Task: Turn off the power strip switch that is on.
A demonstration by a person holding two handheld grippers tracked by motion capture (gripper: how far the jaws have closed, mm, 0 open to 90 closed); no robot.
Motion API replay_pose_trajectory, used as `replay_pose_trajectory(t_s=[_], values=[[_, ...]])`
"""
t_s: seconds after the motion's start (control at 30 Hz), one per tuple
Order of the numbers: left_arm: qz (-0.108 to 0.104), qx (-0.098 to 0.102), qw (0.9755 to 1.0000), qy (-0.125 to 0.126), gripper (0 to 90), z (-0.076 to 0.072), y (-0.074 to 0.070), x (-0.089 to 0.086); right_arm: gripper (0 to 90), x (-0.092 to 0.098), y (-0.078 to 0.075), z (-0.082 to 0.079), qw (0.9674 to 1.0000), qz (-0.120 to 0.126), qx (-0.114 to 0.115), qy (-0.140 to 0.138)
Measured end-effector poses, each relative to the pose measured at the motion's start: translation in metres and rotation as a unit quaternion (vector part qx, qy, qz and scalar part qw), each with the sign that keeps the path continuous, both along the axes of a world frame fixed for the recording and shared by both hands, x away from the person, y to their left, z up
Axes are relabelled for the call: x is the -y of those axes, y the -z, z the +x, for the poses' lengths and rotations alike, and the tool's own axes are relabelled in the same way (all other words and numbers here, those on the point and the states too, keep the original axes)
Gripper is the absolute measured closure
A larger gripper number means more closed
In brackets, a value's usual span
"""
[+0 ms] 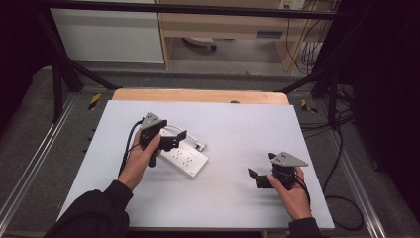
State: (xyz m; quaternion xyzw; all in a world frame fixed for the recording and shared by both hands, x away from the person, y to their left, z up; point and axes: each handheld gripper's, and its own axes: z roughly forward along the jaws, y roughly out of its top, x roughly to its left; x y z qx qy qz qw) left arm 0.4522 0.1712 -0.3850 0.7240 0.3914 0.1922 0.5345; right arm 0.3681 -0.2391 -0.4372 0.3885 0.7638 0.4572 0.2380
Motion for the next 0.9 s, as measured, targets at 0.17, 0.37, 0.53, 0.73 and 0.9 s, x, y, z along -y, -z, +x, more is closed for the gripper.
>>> replay_pose_trajectory(t_s=[0.17, 0.37, 0.53, 0.73, 0.9], values=[[-0.005, 0.004, 1.0000, 0.006, 6.8, -0.008, -0.006, -0.004, 2.2, 0.000, 0.000, 0.000, 1.0000, 0.000, -0.002, -0.001], [-0.010, 0.009, 0.9999, 0.010, 6.7, -0.017, -0.014, -0.011, 2.2, -0.001, 0.000, 0.000, 1.0000, 0.001, -0.003, -0.001], [-0.012, 0.012, 0.9998, 0.010, 6.4, -0.024, -0.020, -0.020, 2.2, -0.001, 0.001, 0.000, 1.0000, 0.001, -0.004, -0.002], [-0.017, 0.017, 0.9997, 0.005, 6.4, -0.034, -0.029, -0.032, 2.2, -0.001, 0.001, 0.000, 1.0000, 0.001, -0.004, -0.002], [-0.024, 0.014, 0.9996, -0.001, 5.9, -0.041, -0.036, -0.045, 2.2, -0.001, 0.001, 0.000, 1.0000, -0.002, -0.005, -0.001]])
